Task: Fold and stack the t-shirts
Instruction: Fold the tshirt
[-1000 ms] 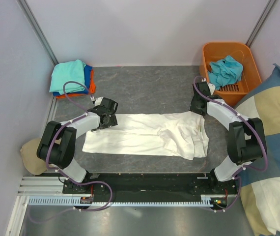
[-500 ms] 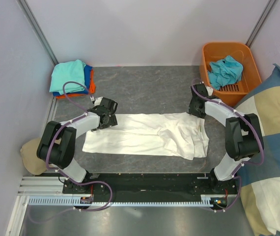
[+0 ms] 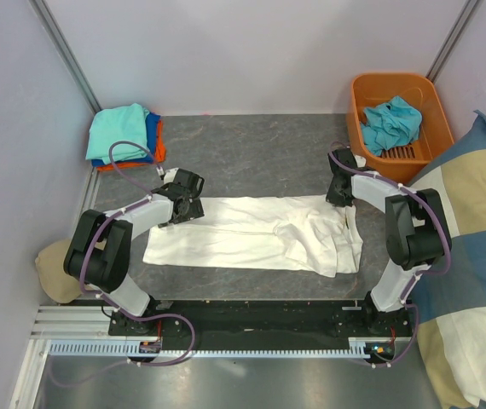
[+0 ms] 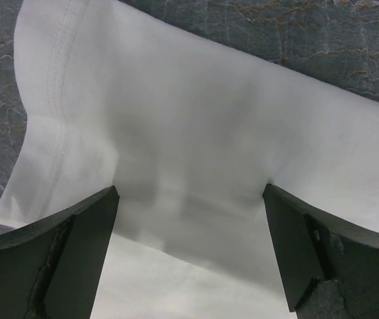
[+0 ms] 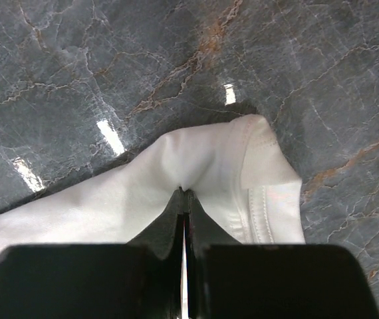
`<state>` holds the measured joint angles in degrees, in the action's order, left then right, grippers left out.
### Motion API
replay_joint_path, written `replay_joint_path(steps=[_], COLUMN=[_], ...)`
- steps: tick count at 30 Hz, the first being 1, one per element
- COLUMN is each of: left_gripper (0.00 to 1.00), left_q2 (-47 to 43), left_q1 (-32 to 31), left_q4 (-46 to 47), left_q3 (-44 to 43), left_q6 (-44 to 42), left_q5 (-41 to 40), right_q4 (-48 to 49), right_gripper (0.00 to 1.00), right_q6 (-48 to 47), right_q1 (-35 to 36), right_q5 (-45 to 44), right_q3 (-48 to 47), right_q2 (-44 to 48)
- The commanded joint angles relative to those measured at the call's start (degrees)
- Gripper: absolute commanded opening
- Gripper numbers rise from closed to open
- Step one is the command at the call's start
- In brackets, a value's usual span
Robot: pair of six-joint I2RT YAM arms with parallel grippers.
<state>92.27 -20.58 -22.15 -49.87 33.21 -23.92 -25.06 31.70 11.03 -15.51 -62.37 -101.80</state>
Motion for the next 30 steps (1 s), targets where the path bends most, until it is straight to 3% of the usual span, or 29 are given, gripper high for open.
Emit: replay_joint_path(steps=[1,8,30], left_gripper=[0.99,0.99,0.99], left_q2=[1.33,1.33,1.07], left_q1=[0.36,0.71,1.51], left_q4=[-0.26,-0.26,-0.79], left_q3=[1.0,1.09,1.7], left_q6=[1.51,1.51,1.51], left_q5=[0.54,0.72,0.19], right_q4=[0.71,-0.25,-2.71], right_gripper=[0.0,0.0,0.0], right_q6=[0.29,0.11,-1.12], right_q1=[-0.3,-0.65,-2.94], right_q5=[-2.42,-3.48,-6.9], right_q3=[-0.03,-3.36,-14.27], right_q2=[1.69,4.42,-3.76])
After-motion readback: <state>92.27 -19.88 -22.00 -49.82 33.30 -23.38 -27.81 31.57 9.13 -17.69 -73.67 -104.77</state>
